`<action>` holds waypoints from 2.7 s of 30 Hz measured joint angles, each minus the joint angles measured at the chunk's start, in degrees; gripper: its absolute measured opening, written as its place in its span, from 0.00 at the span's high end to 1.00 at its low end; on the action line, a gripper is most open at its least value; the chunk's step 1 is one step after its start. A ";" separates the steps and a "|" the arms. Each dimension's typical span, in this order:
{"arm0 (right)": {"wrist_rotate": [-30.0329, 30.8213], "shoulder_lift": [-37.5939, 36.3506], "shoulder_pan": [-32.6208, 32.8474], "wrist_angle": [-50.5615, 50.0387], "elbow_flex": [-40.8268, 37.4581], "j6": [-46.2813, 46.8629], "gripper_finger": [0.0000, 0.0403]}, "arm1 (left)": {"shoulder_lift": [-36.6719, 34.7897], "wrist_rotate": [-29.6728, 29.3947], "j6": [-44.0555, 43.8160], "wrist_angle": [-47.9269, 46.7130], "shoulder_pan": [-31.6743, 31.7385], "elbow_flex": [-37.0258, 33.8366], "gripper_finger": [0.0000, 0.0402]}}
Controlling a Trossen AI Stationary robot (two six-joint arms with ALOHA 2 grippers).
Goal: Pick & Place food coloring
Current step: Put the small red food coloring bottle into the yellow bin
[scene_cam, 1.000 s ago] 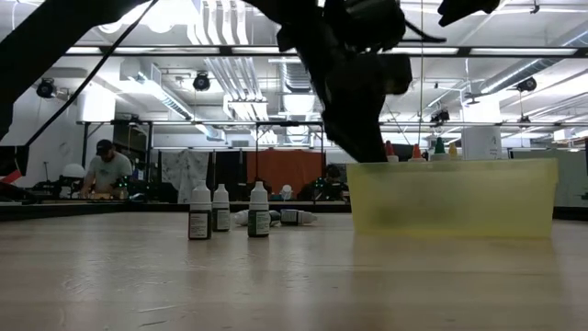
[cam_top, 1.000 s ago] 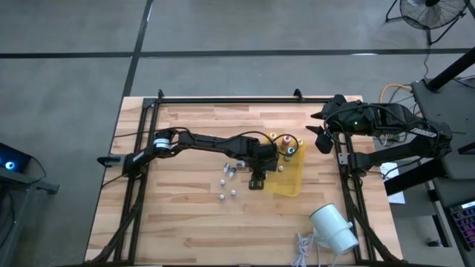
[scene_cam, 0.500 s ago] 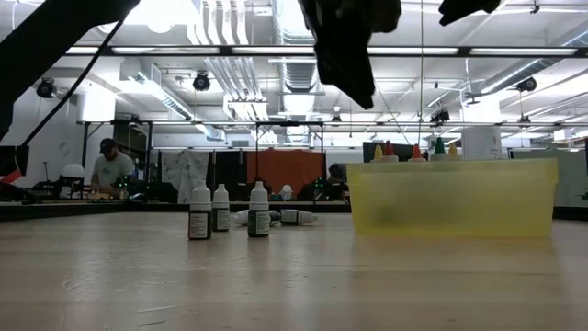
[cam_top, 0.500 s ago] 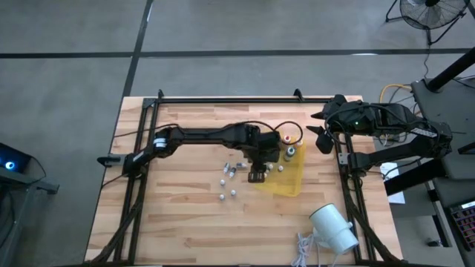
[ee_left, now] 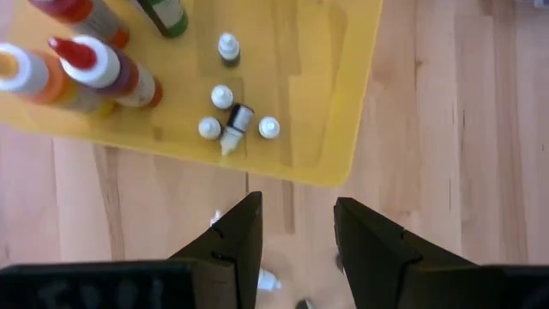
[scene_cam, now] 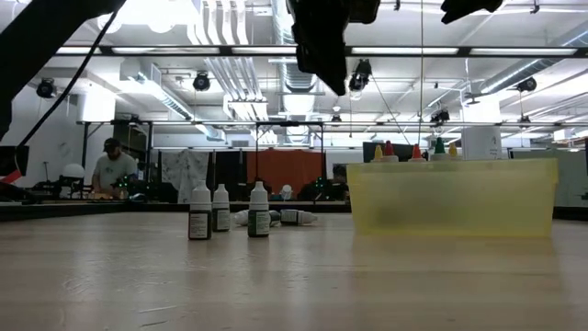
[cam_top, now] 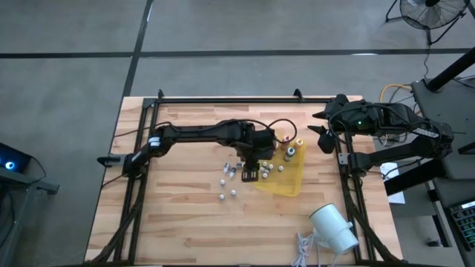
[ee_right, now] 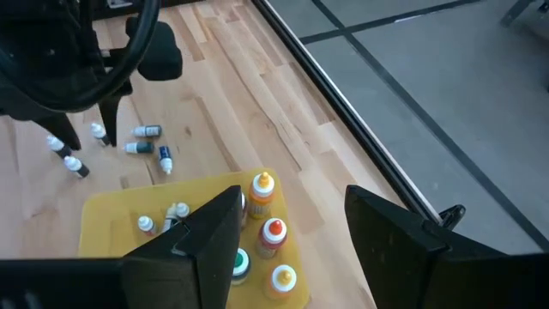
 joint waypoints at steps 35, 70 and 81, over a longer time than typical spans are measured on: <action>-0.37 1.35 0.00 0.71 0.00 -1.38 0.50 | -49.78 0.26 -19.09 37.81 -6.12 -76.37 0.71; 0.11 4.28 -0.02 2.10 0.02 3.61 0.50 | -51.95 -13.99 -21.16 95.82 -19.48 -113.18 0.71; 0.24 4.36 -0.04 2.08 0.01 4.65 0.50 | -44.80 -14.10 -16.94 103.11 -19.48 -113.19 0.71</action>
